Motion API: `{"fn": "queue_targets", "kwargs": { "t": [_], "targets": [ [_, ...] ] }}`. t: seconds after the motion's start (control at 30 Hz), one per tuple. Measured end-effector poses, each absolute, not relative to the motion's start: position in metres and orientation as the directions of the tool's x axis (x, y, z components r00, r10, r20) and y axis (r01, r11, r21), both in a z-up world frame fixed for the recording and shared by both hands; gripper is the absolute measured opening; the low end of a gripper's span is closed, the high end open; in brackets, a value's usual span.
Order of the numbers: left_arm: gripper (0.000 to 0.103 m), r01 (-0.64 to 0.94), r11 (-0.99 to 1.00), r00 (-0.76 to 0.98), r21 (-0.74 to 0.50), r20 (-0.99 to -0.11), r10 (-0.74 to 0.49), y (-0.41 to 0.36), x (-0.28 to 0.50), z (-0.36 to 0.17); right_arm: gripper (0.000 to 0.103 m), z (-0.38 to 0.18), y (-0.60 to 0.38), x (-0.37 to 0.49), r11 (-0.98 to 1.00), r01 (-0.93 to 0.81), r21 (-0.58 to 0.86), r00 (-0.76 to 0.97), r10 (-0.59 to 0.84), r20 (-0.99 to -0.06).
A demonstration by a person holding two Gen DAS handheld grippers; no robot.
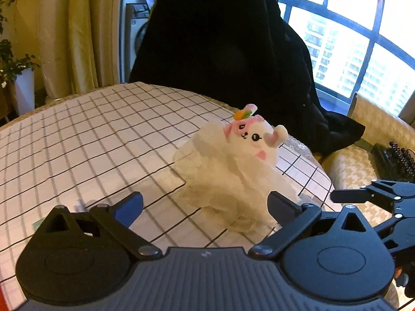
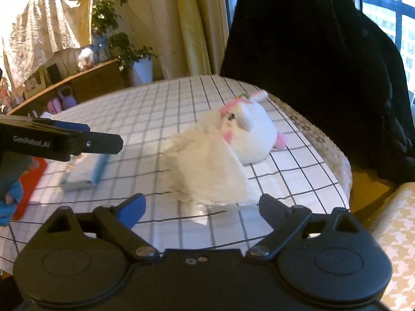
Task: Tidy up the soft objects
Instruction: 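Move both tools back toward the plush bunny with the mesh bath puff, then grasp the mesh bath puff with the left tool while the right tool grasps the cotton swab bag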
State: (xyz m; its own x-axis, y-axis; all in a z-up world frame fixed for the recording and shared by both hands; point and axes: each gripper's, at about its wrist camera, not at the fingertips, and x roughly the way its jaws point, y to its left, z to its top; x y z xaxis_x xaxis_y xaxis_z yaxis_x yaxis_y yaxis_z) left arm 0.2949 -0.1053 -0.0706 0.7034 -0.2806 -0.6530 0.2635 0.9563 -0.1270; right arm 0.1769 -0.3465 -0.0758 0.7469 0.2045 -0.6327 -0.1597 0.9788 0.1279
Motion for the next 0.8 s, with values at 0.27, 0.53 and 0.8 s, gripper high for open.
{"fn": "queue_targets", "kwargs": {
  "t": [0.27, 0.53, 0.8],
  "targets": [
    [0.103, 0.327, 0.932, 0.655, -0.160, -0.672, -0.345, -0.138, 0.330, -0.084, 0.078, -0.094, -0.364, 0.201, 0.979, -0.138, 0.151, 0.729, 0.204, -0.654],
    [0.103, 0.346, 0.928, 0.621, -0.141, -0.707, -0.339, -0.179, 0.362, -0.102, 0.075, -0.105, -0.372, 0.197, 0.976, -0.134, 0.171, 0.712, 0.214, -0.669],
    [0.103, 0.329, 0.944, 0.614, -0.006, -0.759, -0.219, -0.214, 0.376, -0.121, 0.075, -0.114, -0.379, 0.198, 0.978, -0.121, 0.171, 0.698, 0.206, -0.685]
  ]
}}
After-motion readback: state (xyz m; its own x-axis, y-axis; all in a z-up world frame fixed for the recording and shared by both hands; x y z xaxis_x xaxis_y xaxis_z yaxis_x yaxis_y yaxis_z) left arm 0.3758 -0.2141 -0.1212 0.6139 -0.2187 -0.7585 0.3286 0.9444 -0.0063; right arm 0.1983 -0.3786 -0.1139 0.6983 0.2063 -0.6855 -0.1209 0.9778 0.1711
